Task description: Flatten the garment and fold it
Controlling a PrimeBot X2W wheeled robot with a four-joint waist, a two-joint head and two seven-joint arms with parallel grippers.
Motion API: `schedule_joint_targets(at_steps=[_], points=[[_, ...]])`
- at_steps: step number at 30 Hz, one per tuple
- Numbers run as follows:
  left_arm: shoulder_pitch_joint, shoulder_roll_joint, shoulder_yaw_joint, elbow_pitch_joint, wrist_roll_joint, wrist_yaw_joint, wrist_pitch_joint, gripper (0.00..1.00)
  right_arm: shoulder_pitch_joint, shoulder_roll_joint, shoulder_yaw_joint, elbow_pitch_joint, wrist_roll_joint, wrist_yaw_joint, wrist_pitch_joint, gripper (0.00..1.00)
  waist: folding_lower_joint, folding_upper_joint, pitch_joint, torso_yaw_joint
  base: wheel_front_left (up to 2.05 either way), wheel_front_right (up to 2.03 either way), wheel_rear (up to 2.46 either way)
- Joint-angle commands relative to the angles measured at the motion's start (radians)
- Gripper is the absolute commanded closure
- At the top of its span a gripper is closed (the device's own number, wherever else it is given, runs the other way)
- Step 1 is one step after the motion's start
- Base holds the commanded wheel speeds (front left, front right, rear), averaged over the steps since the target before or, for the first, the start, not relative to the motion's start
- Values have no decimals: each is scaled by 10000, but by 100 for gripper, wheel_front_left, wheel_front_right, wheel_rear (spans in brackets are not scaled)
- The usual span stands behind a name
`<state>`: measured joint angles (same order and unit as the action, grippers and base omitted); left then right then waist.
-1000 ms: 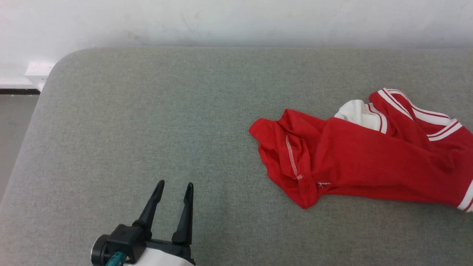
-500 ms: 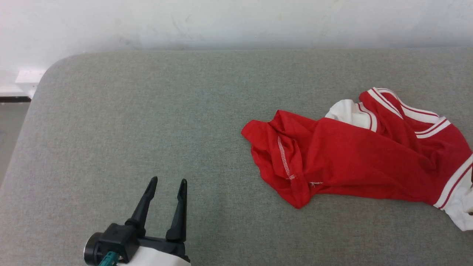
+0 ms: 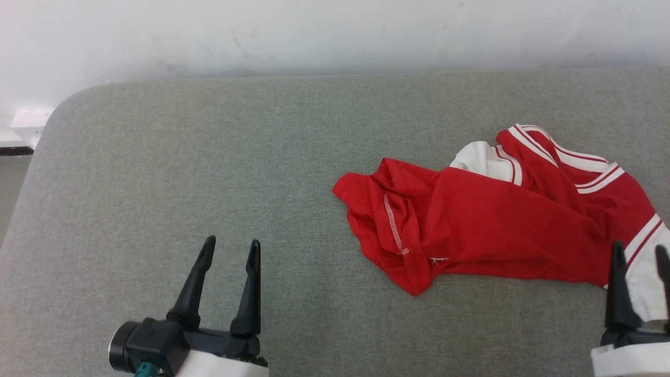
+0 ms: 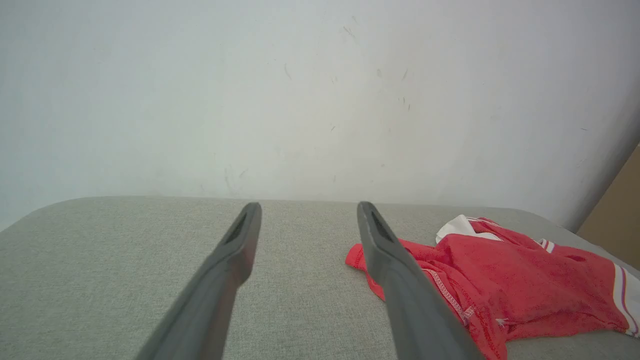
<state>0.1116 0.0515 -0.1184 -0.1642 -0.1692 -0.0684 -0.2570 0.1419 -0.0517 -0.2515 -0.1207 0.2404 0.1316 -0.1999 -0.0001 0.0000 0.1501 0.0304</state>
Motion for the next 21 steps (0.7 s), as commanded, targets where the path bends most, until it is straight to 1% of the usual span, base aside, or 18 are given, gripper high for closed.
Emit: schedule_joint_targets(at_steps=[1,6,10,13,15,18,21], points=[[218,-13,1,-40,82,74,-47,0,105,12,107,180,53,-9,-161,0,1,0,11,-20,0,0,0],[243,-13,-69,7,273,131,-47,0,88,13,425,647,118,-9,-509,0,1,0,56,-137,0,0,0],[-394,59,-300,81,521,-139,-47,0,-118,13,342,614,-76,-9,-583,0,1,0,148,-170,0,0,0],[-1394,360,-793,418,625,-397,48,0,-275,13,176,569,-178,-9,-601,0,1,0,244,-136,0,0,0],[-2234,550,-1340,812,603,-518,596,0,-332,14,73,568,-229,-9,-608,0,1,0,303,-95,0,0,0],[-3639,748,-2443,1480,270,-605,1888,0,-385,14,-17,589,-272,-9,-612,0,1,0,427,-29,0,0,0],[-5132,1051,-3871,2065,-237,-617,3023,0,-483,14,-31,571,-339,-9,-615,0,1,0,610,1,0,0,0]])
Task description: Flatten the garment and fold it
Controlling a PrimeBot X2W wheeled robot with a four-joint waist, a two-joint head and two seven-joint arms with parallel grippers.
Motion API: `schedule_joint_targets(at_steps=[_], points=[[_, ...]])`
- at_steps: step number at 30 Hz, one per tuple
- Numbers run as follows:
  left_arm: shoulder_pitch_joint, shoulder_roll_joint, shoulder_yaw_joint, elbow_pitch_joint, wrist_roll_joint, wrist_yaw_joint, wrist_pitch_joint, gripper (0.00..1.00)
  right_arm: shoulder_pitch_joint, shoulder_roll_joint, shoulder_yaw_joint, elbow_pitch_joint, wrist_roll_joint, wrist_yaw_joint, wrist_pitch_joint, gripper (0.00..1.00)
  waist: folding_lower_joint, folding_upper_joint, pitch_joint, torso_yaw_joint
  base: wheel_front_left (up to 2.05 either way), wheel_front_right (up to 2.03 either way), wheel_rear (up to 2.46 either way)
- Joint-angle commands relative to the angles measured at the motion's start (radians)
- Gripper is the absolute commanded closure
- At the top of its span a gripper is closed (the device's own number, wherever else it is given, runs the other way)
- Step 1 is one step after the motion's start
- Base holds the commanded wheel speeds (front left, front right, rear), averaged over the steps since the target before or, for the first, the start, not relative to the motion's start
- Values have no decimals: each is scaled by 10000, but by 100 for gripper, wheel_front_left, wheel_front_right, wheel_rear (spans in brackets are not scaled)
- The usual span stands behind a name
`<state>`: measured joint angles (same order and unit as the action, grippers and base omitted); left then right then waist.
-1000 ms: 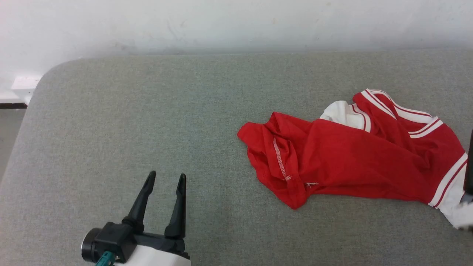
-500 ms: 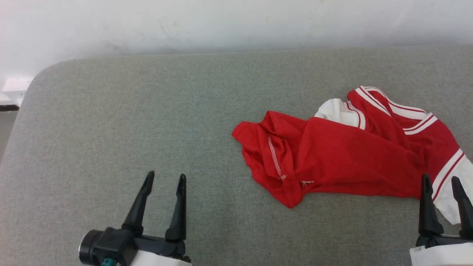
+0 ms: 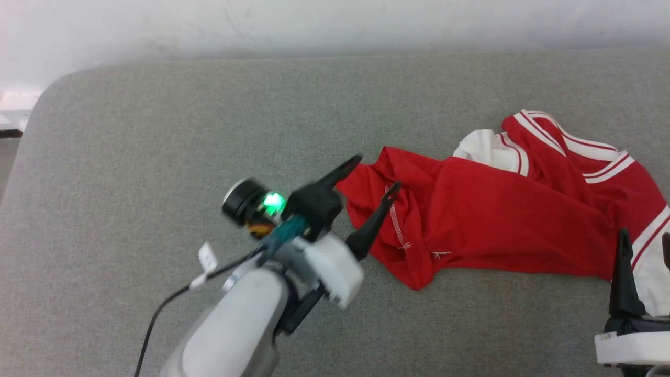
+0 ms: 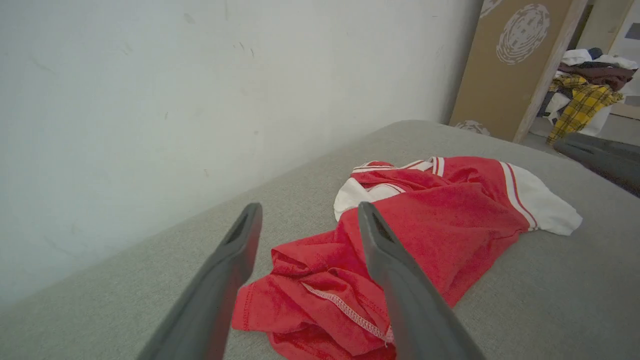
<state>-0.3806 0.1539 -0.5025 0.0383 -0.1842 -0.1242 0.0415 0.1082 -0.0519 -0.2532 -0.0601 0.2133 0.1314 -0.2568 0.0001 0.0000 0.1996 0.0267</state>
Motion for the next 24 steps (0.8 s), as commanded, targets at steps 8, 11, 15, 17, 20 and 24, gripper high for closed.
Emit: schedule_joint_targets(at_steps=[8,11,15,17,20,24], points=[[-2802,42,-2357,2047,-1269,-63,2121,0,-438,16,42,-292,-97,-7,-47,0,-1,0,762,-215,0,0,0],[-3320,35,-2820,2824,-1480,-63,2817,0,-529,16,15,-434,-102,-7,-46,0,-1,0,1012,-392,0,0,0],[-3820,34,-3179,3832,-1501,-64,3590,0,-630,16,56,-752,-96,-7,12,0,-1,0,1277,-714,0,0,0],[-4047,105,-3433,4360,-1271,-64,3957,0,-670,16,86,-924,-55,-7,50,0,-1,0,1371,-890,0,0,0],[-4180,203,-3842,5140,-1141,-64,4667,0,-727,16,142,-1104,20,-7,97,0,-1,0,1510,-1154,0,0,0],[-4182,186,-3998,5511,-1349,-64,4743,100,-737,16,-24,-1172,124,-7,85,0,-1,0,1579,-1248,0,0,0]])
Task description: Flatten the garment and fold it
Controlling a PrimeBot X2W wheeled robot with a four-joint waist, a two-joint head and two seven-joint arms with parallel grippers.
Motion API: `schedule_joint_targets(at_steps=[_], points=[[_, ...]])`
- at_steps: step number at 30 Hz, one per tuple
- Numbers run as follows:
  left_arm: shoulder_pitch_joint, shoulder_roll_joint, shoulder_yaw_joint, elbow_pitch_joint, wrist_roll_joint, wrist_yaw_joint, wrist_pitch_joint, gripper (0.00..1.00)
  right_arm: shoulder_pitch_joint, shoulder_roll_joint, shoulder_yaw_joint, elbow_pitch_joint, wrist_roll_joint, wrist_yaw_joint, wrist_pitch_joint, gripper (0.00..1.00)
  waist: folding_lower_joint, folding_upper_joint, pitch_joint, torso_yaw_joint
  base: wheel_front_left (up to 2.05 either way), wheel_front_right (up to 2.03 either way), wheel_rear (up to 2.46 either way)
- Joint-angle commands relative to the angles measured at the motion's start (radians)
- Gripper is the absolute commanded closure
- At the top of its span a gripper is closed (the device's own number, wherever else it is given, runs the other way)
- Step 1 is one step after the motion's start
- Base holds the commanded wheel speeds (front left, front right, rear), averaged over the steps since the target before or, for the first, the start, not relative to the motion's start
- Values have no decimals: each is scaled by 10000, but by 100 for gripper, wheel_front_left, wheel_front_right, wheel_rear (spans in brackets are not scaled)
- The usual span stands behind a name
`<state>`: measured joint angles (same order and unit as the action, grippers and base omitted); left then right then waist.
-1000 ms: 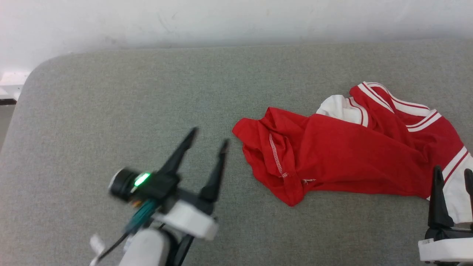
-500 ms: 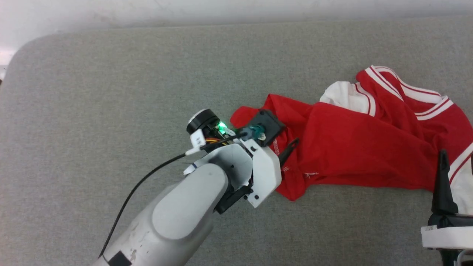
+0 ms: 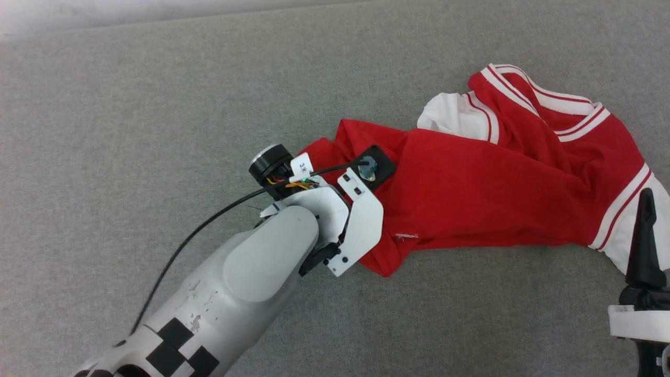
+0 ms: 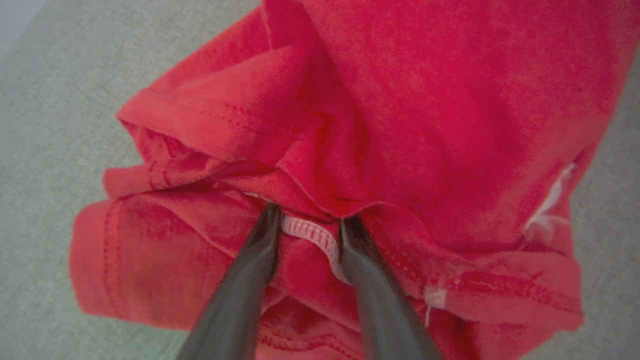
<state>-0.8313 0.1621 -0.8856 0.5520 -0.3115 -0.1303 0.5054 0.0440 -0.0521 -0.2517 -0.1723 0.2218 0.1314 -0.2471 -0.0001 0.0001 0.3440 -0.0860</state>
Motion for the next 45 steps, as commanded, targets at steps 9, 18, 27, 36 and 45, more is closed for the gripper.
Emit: schedule_joint_targets(at_steps=[9,18,27,36,45], points=[[856,156,869,-914,-1310,280,-1339,100,13,18,-377,-152,29,-7,21,0,1,-1,-302,566,0,0,0],[3848,1856,2666,-5739,-3129,1427,-1450,100,199,18,-476,-266,-17,-7,241,0,1,-1,-755,1325,0,0,0],[8031,3537,2724,-9138,-4410,2521,-477,100,251,18,-586,-314,-58,-7,426,0,1,-1,-732,1779,0,0,0],[8231,2649,2536,-8271,-4467,2538,-1369,13,139,18,-461,-345,-205,-7,667,0,1,-1,-1015,1940,0,0,0],[6854,2915,3762,-9301,-4219,2687,-1811,0,283,18,-469,-246,-104,-7,651,0,1,-1,-1162,1895,0,0,0]])
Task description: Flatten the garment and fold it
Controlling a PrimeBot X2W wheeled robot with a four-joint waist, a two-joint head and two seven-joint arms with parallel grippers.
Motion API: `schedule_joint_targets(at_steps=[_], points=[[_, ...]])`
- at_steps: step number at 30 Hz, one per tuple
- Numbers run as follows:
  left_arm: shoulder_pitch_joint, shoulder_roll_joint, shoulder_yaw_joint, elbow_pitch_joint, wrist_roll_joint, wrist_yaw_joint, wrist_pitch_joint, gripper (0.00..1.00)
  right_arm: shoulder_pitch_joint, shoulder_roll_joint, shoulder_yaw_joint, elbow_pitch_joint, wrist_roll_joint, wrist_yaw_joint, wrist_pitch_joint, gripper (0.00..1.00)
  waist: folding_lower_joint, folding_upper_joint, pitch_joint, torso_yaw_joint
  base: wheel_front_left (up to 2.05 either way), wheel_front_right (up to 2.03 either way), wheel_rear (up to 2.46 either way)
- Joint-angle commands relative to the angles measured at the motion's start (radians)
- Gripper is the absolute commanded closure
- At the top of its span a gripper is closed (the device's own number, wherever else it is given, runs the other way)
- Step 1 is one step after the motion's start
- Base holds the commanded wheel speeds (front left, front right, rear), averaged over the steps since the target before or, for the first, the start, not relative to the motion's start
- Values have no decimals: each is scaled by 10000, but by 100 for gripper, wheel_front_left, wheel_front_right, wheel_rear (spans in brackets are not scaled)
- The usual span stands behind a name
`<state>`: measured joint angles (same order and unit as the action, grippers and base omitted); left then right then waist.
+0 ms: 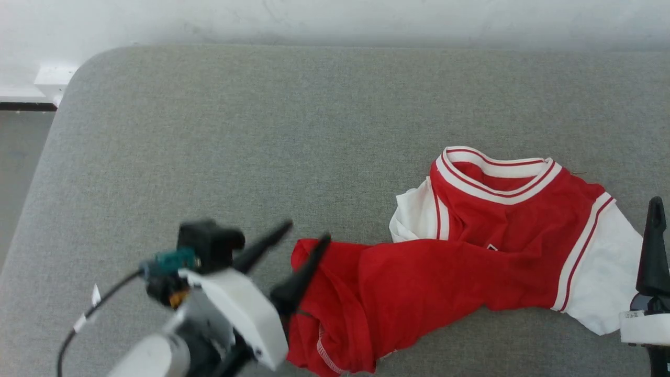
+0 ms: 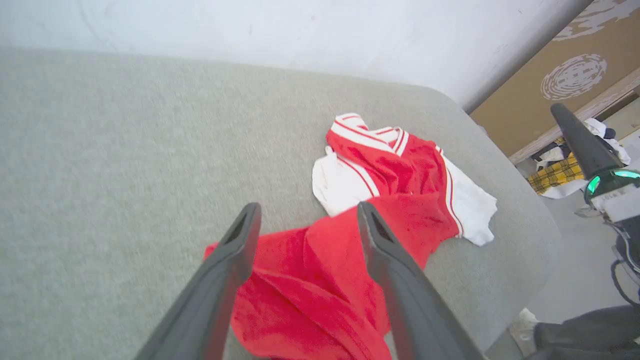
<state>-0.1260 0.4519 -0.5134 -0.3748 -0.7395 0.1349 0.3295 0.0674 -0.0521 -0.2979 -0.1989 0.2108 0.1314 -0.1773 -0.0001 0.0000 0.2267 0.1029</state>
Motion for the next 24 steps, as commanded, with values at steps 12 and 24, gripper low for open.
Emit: schedule_joint_targets(at_steps=[12,24], points=[[-4462,-1354,-2108,3692,2239,-1747,124,0,-383,18,179,-393,-162,-7,-22,0,1,0,759,-689,0,0,0],[-5671,-2008,-2873,7468,2550,-1900,617,0,-411,18,42,-590,1,-7,-49,0,1,0,1373,-1745,0,0,0]])
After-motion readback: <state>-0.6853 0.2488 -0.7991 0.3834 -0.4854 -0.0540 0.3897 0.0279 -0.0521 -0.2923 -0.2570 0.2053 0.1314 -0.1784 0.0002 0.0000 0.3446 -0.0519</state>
